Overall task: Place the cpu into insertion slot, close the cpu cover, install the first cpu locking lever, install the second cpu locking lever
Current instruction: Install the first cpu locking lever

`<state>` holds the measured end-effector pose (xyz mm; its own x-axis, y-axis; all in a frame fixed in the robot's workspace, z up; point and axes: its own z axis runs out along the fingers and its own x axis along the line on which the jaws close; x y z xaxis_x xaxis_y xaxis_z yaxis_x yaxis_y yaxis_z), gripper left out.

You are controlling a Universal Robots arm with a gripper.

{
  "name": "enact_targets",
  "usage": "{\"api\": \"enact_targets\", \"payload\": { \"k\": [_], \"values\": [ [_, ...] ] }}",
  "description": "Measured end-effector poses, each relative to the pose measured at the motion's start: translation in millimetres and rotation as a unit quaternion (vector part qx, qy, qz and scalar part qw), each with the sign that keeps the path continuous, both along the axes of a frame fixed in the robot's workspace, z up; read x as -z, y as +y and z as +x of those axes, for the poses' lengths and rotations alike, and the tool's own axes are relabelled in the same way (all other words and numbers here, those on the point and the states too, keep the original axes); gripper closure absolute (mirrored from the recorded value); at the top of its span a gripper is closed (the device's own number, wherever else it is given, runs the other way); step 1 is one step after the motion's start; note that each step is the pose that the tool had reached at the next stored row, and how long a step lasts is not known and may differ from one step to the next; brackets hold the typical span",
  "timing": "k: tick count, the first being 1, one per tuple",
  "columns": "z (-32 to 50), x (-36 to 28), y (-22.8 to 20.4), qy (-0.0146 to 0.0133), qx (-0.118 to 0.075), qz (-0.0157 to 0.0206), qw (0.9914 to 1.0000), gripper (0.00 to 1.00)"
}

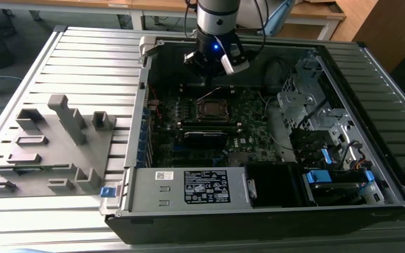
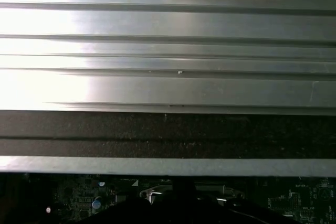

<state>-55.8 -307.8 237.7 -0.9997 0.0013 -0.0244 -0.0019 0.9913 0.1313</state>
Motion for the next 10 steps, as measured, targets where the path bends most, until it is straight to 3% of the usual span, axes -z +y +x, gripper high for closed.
{"api": "enact_targets", "payload": {
  "k": [10],
  "values": [
    [2.1,4.1,0.0,0.0,0.0,-0.0016,1.0,0.89]
  ]
}}
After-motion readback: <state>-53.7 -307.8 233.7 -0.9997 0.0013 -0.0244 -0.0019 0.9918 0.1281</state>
